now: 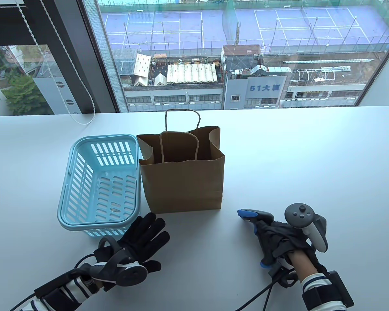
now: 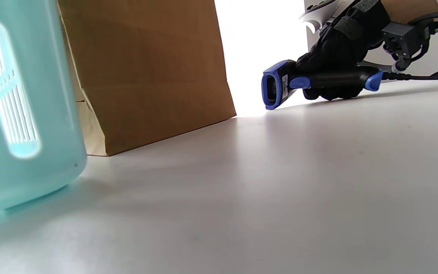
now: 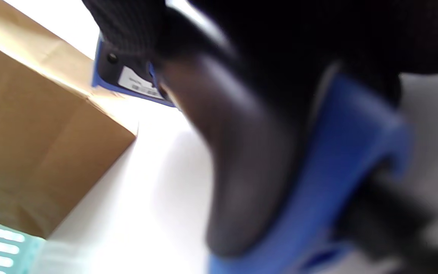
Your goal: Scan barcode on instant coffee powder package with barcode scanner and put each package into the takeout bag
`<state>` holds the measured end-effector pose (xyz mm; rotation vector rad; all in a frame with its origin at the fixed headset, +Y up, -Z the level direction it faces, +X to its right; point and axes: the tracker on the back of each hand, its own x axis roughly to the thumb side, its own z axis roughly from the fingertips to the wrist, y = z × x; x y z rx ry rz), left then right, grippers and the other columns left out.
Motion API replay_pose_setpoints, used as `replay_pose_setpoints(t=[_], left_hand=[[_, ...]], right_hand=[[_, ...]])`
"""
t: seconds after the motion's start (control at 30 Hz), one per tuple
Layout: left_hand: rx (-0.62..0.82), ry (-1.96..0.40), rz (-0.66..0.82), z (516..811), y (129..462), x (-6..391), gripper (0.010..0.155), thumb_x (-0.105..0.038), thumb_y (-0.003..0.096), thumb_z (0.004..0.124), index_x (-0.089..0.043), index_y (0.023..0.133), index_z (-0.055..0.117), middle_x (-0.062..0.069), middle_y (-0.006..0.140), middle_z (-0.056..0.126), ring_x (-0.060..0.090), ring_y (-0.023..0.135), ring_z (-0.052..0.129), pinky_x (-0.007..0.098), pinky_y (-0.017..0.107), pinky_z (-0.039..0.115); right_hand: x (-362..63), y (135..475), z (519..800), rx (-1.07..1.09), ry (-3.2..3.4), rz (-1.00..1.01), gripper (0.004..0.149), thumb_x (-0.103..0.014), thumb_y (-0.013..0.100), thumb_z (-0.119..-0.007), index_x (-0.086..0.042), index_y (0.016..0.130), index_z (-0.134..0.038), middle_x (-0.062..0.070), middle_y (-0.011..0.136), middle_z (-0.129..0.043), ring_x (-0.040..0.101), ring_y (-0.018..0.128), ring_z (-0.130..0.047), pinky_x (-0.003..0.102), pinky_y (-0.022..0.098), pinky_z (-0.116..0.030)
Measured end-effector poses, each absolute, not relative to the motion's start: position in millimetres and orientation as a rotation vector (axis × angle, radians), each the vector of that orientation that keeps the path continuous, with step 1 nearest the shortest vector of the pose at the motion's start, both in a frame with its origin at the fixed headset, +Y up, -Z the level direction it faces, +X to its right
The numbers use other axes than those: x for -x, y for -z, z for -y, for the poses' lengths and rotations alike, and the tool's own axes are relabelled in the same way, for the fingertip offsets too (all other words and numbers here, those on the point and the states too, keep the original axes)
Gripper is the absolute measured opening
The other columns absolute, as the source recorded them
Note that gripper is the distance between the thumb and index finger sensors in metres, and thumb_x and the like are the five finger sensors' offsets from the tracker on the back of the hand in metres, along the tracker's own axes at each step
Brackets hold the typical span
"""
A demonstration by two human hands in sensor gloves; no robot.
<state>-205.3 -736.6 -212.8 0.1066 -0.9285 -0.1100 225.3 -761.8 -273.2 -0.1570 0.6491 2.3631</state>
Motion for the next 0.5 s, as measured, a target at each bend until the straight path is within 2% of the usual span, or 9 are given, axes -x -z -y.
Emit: replay_pose_setpoints(t=[0.17, 0.27, 0.4, 0.47, 0.5], left_hand=[[-0.123, 0.101, 0.933, 736.8, 212.4, 206.0, 0.088, -0.062, 0.0420, 0.054, -0.015, 0.104, 0.013, 0.026, 0.116, 0.023, 0.057, 0.105, 0.028, 0.067, 0.073, 0.032], [-0.135, 0.113, 0.939, 737.0, 211.4, 205.6, 0.099, -0.067, 0.0379, 0.063, -0.013, 0.103, 0.011, 0.029, 0.115, 0.026, 0.060, 0.104, 0.034, 0.068, 0.072, 0.037], [-0.143, 0.205, 0.955, 740.1, 208.4, 202.7, 0.116, -0.070, 0.0314, 0.072, -0.009, 0.099, 0.000, 0.035, 0.112, 0.020, 0.064, 0.103, 0.040, 0.071, 0.070, 0.046], [-0.139, 0.210, 0.960, 740.2, 207.5, 202.1, 0.119, -0.070, 0.0302, 0.074, -0.008, 0.098, -0.002, 0.037, 0.110, 0.017, 0.065, 0.102, 0.041, 0.072, 0.069, 0.050], [-0.137, 0.207, 0.960, 739.1, 207.3, 202.1, 0.120, -0.069, 0.0300, 0.075, -0.007, 0.097, -0.003, 0.038, 0.110, 0.016, 0.066, 0.102, 0.040, 0.072, 0.069, 0.050]], right_hand=[[-223.3, 272.0, 760.1, 0.173, -2.460, -0.738, 0.068, -0.047, 0.057, -0.059, 0.016, 0.077, -0.078, 0.030, 0.054, -0.091, 0.049, 0.036, -0.093, 0.063, 0.029, -0.074], [-221.0, 271.5, 757.8, 0.182, -2.519, -0.756, 0.069, -0.048, 0.057, -0.058, 0.015, 0.075, -0.080, 0.029, 0.052, -0.092, 0.048, 0.033, -0.093, 0.062, 0.028, -0.075], [-217.4, 271.0, 750.4, 0.191, -2.595, -0.777, 0.071, -0.050, 0.057, -0.058, 0.015, 0.072, -0.082, 0.028, 0.047, -0.092, 0.045, 0.028, -0.093, 0.061, 0.025, -0.074], [-213.6, 267.3, 734.3, 0.201, -2.708, -0.689, 0.070, -0.051, 0.056, -0.059, 0.014, 0.070, -0.083, 0.026, 0.044, -0.093, 0.042, 0.024, -0.093, 0.058, 0.022, -0.075], [-209.0, 263.4, 721.0, 0.181, -2.802, -0.538, 0.066, -0.050, 0.056, -0.062, 0.011, 0.068, -0.085, 0.023, 0.041, -0.094, 0.038, 0.020, -0.093, 0.056, 0.020, -0.076]])
